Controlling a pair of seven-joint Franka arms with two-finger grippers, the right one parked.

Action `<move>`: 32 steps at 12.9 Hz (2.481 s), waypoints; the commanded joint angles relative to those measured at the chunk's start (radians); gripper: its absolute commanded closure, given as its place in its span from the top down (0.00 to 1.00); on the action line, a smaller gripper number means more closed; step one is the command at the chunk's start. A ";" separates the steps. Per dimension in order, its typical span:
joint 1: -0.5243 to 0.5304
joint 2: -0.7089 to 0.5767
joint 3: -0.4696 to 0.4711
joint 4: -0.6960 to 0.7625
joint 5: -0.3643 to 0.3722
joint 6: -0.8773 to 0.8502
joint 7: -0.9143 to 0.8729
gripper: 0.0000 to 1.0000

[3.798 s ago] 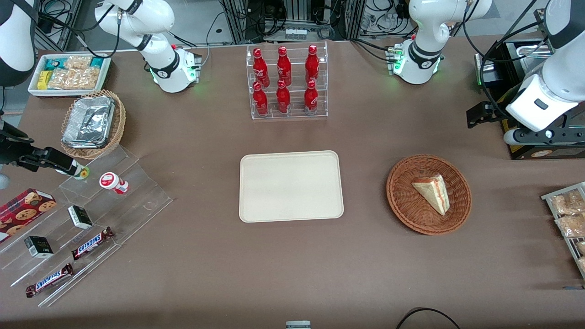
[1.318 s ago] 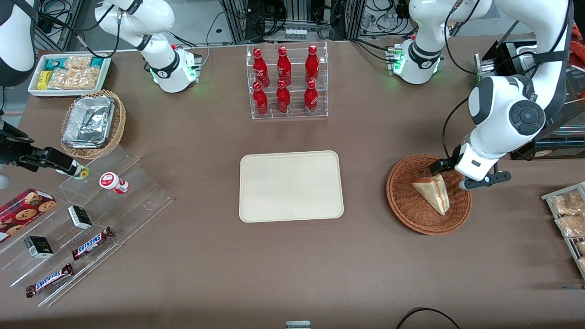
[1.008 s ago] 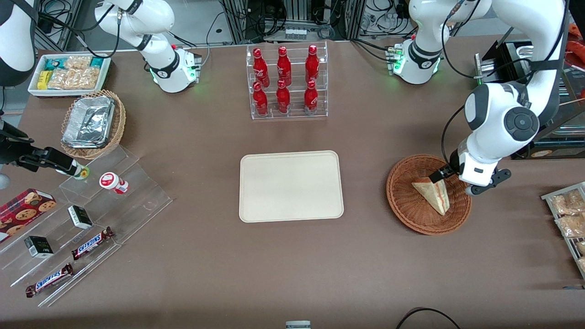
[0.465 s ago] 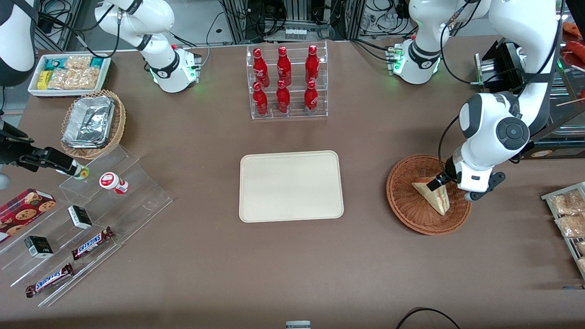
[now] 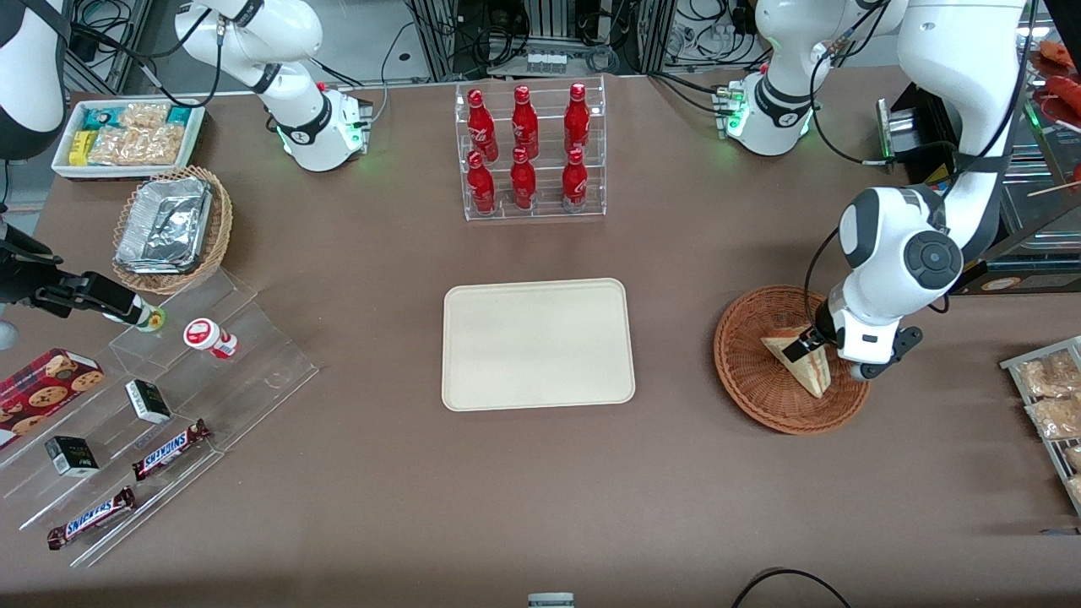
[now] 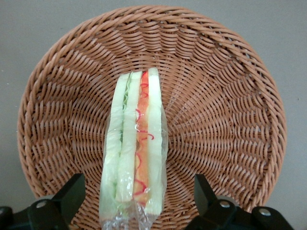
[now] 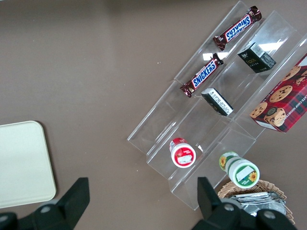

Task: Place sandwich from basket to tray
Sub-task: 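Lower the open left gripper around the sandwich and close it, then lift the sandwich out of the basket with the left gripper, then carry the sandwich over the cream tray with the left gripper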

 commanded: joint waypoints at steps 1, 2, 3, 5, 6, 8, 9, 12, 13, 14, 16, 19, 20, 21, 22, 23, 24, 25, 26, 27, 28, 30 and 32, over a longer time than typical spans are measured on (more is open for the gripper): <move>-0.009 0.023 0.005 -0.003 -0.006 0.025 -0.029 1.00; -0.009 0.025 0.005 -0.003 -0.006 0.025 -0.029 0.96; -0.009 0.025 0.005 -0.005 -0.006 0.023 -0.029 0.72; -0.009 0.025 0.005 -0.011 -0.004 0.022 -0.028 0.10; -0.009 0.023 0.005 -0.011 -0.004 0.014 -0.024 0.00; -0.010 0.014 0.005 -0.003 -0.003 -0.004 -0.014 0.00; -0.013 0.008 0.003 0.013 0.002 -0.039 -0.009 0.00; -0.022 -0.006 -0.009 0.110 0.005 -0.206 0.063 0.00; -0.025 -0.008 -0.030 0.133 0.005 -0.239 0.092 0.00; -0.028 -0.006 -0.050 0.161 0.005 -0.280 0.112 0.00; -0.032 0.000 -0.101 0.201 0.003 -0.340 0.141 0.00; -0.089 0.014 -0.150 0.248 0.003 -0.352 0.137 0.00; -0.140 0.035 -0.149 0.276 0.005 -0.352 0.124 0.00; -0.186 0.060 -0.147 0.305 0.011 -0.356 0.099 0.00; -0.224 0.092 -0.149 0.337 0.028 -0.360 0.068 0.00; -0.257 0.129 -0.149 0.378 0.038 -0.362 0.031 0.00; -0.298 0.165 -0.149 0.423 0.043 -0.362 -0.004 0.00; -0.332 0.196 -0.149 0.457 0.045 -0.362 -0.035 0.00; -0.370 0.234 -0.147 0.499 0.046 -0.362 -0.069 0.00; -0.401 0.270 -0.147 0.536 0.048 -0.362 -0.101 0.00; -0.430 0.302 -0.147 0.572 0.057 -0.362 -0.130 0.00; -0.473 0.365 -0.149 0.651 0.069 -0.362 -0.171 0.00; -0.528 0.419 -0.146 0.713 0.072 -0.362 -0.230 0.00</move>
